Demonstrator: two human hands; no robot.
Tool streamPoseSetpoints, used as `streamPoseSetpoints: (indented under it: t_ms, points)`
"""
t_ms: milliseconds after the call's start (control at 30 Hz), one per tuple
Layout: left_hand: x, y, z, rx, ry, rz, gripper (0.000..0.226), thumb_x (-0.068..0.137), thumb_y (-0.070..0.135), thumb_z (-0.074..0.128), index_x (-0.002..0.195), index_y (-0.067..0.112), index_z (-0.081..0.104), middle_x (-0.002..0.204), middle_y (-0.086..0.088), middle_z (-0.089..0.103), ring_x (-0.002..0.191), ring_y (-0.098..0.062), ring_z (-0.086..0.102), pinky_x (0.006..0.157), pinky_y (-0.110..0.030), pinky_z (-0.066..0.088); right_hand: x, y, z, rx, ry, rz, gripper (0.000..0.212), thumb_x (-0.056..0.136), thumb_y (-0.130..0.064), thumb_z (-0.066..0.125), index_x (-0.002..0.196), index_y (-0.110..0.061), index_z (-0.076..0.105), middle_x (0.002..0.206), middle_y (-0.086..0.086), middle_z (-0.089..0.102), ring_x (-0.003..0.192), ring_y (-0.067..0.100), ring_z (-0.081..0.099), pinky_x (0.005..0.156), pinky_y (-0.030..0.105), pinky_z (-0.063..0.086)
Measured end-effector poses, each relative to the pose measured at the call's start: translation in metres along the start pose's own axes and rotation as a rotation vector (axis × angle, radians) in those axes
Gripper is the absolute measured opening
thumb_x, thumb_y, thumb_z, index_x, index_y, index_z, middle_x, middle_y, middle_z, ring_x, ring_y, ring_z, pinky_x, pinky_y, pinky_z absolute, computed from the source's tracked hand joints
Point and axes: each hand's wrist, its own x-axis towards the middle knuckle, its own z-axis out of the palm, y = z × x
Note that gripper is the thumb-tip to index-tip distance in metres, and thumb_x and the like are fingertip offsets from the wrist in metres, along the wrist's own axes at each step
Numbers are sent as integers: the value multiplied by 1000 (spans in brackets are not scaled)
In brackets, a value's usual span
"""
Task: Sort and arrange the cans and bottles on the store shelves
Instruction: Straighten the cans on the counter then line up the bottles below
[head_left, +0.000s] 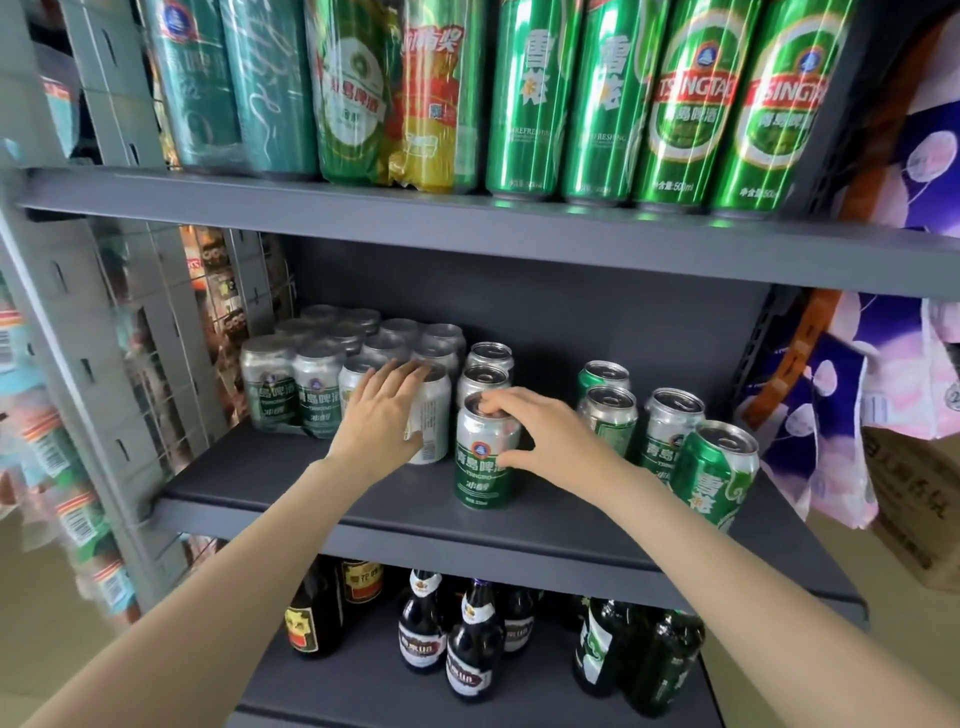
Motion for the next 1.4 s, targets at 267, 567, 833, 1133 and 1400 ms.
streamPoseSetpoints:
  t_ms: [267, 567, 833, 1133, 1400]
  points:
    - [0, 3, 16, -6, 126, 0, 80, 62, 11, 79, 133, 1, 44, 134, -17, 47, 132, -38, 34, 112, -47, 18, 17, 6, 18, 31, 106, 46, 52, 81, -8, 69, 129, -18, 50, 140, -7, 43, 122, 16, 46, 105, 33, 35]
    - [0, 3, 10, -15, 88, -11, 81, 72, 21, 75, 141, 10, 33, 144, -9, 35, 139, -28, 21, 115, -37, 6, 37, 6, 27, 5, 131, 123, 49, 81, -3, 66, 125, -18, 49, 138, -2, 46, 117, 24, 51, 99, 41, 42]
    - [18, 19, -11, -36, -120, -122, 90, 73, 53, 69, 143, 21, 24, 144, -7, 31, 136, -29, 23, 113, -44, 8, 9, 21, -37, -193, 95, 206, 62, 84, -15, 67, 140, -24, 41, 148, 3, 35, 133, 24, 36, 108, 33, 24]
    - [29, 45, 2, 28, -187, -102, 80, 79, 58, 59, 145, 41, 18, 150, 11, 28, 141, -27, 11, 110, -61, 1, -22, 46, -52, -356, 147, 427, 44, 72, -37, 76, 105, -12, 62, 105, 4, 64, 97, 27, 57, 77, 34, 42]
    - [32, 46, 6, 8, -167, -133, 76, 79, 57, 59, 143, 41, 22, 150, 15, 28, 140, -25, 11, 110, -61, -3, 19, 40, -32, -112, 131, 269, 34, 68, -24, 79, 96, -15, 61, 103, -1, 65, 98, 21, 55, 71, 28, 32]
